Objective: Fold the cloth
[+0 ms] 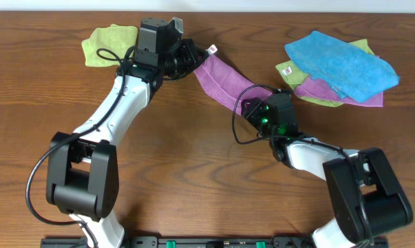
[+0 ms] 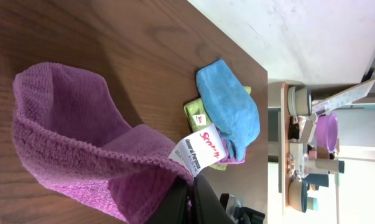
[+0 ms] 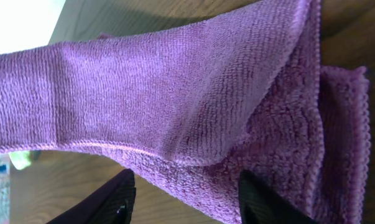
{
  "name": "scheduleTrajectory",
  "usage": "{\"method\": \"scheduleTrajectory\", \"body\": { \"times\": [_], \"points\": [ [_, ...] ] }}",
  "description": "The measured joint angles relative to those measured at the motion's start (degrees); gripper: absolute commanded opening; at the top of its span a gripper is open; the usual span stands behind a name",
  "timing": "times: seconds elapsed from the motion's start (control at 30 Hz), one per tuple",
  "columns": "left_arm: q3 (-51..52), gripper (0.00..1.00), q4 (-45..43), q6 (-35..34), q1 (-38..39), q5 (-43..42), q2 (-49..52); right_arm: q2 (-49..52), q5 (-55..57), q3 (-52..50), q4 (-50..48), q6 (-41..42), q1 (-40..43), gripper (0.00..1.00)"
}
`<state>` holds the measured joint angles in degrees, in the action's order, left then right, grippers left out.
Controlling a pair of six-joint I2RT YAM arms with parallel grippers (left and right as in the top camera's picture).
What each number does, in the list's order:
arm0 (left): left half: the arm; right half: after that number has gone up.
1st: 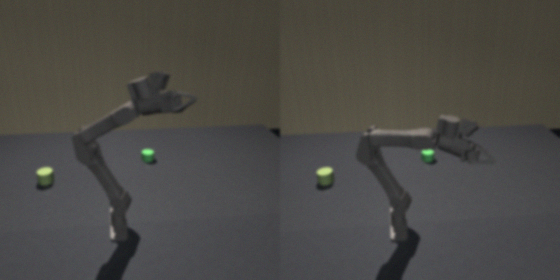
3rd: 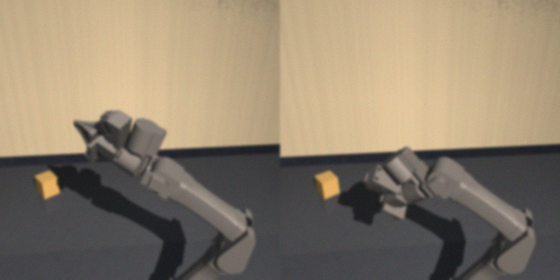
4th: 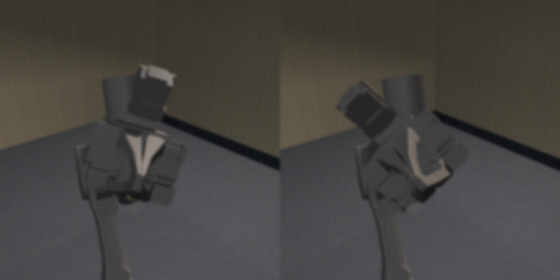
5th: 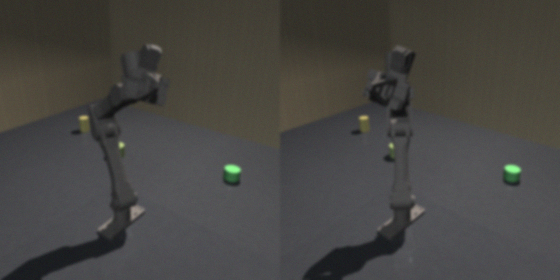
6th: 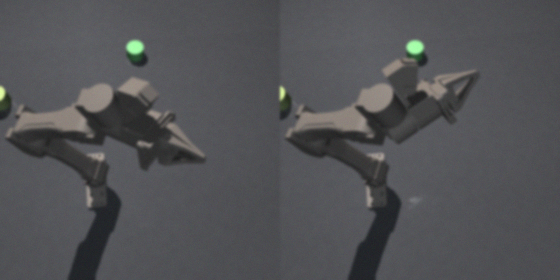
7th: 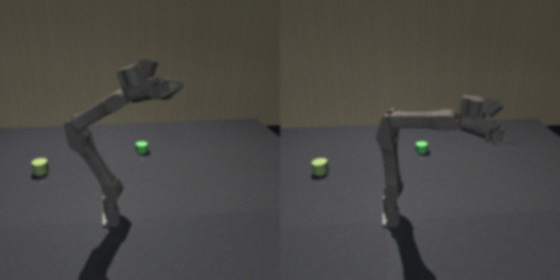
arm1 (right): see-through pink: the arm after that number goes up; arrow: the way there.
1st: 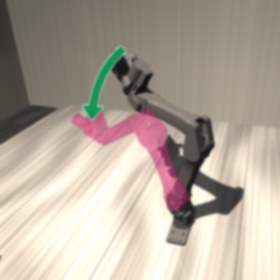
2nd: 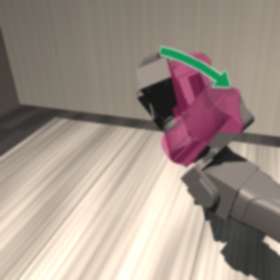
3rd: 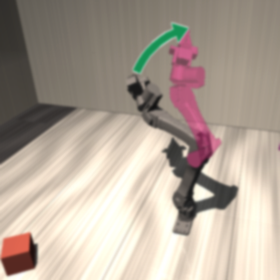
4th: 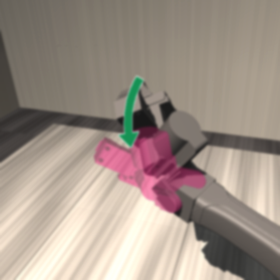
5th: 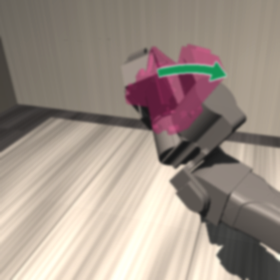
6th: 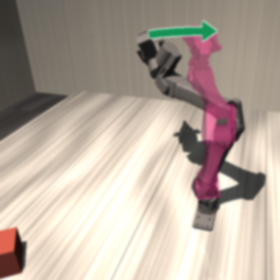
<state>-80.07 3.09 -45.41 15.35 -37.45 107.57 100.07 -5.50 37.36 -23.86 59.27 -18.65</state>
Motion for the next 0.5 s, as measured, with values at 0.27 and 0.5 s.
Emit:
{"method": "scheduleTrajectory", "body": {
  "times": [0.27, 0.5],
  "points": [
    [0.00, 0.06, 0.02, 0.00, 0.00, 0.00, 0.00, 0.00, 4.39, 0.00, 0.00, 2.01, 0.00, 0.52],
    [0.00, 0.06, 0.02, 0.00, 0.02, 0.00, 0.00, 0.00, 7.93, 0.00, -0.13, 3.15, 1.40, 0.46]
  ]
}}
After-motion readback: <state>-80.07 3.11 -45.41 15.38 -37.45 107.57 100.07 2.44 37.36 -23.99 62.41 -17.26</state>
